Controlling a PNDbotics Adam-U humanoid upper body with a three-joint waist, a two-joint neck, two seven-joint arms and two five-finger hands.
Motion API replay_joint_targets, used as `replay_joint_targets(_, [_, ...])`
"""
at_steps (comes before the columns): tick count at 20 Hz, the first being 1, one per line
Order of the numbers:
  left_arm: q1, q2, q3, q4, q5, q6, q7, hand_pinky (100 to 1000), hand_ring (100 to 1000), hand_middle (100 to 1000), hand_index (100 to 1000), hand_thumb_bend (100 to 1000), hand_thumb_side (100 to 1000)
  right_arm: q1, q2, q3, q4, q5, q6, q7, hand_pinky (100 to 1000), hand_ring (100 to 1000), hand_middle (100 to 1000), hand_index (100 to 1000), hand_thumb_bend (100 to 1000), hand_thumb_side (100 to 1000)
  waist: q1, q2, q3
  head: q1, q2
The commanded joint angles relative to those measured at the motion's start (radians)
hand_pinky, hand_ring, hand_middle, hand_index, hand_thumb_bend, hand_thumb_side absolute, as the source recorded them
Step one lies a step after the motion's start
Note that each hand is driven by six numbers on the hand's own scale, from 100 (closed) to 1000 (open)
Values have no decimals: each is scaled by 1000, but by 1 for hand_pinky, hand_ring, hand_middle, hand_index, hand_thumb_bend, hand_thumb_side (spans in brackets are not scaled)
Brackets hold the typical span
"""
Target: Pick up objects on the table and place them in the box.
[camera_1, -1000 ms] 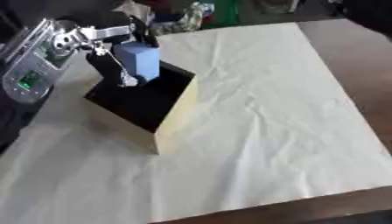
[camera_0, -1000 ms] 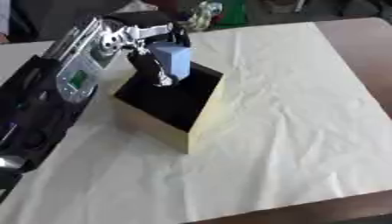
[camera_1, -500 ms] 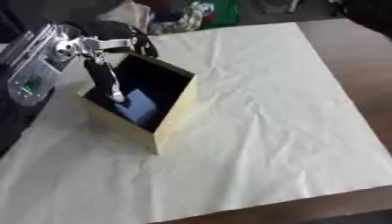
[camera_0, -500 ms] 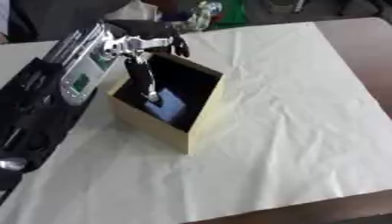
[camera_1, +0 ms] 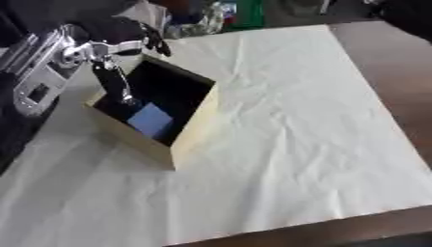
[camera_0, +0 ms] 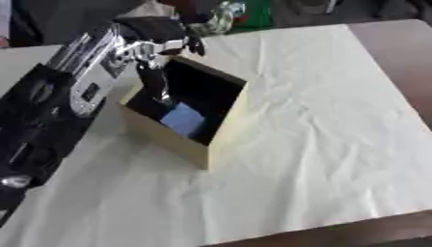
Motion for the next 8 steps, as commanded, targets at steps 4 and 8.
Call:
replay_joint_targets(4, [-4, 82, 101, -187, 52, 80, 69, 709, 750, 718, 812, 557, 100, -3, -27, -15, -14, -5, -3, -9, 780, 820, 814, 845, 100, 457, 6, -19, 12, -3, 25])
replay_joint_targets(8, [59, 186, 164, -356, 56, 169, 128, 690, 730, 711, 815, 521, 100, 11, -34, -19, -14, -5, -11, -19, 779, 819, 814, 844, 100, 440, 10, -24, 22, -5, 40])
